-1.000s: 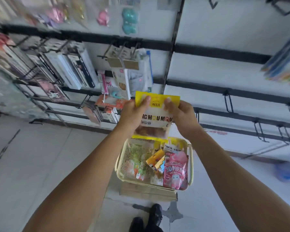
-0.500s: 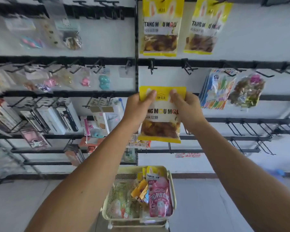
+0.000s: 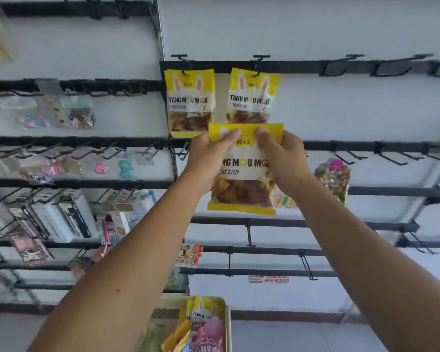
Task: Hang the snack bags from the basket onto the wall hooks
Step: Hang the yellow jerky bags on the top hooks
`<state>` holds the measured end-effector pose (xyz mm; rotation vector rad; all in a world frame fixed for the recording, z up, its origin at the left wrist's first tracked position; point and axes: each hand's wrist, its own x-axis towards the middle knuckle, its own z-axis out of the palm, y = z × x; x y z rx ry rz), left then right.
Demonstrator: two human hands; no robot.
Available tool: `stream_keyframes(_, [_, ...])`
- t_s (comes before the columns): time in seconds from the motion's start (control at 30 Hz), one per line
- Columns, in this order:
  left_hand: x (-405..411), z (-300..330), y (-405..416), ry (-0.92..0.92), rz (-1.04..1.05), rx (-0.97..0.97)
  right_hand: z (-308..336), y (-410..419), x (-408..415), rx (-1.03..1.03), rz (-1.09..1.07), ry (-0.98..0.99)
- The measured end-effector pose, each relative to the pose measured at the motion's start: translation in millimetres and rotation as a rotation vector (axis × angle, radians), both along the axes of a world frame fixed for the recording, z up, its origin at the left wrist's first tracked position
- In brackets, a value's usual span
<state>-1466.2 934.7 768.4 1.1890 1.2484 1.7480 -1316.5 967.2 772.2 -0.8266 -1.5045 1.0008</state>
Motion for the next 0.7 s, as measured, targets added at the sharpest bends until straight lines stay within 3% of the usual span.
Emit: stream_keyframes(0.7, [1, 81, 136, -0.034, 0.039, 0.055, 79, 130, -1, 0.038, 0.002, 0.082])
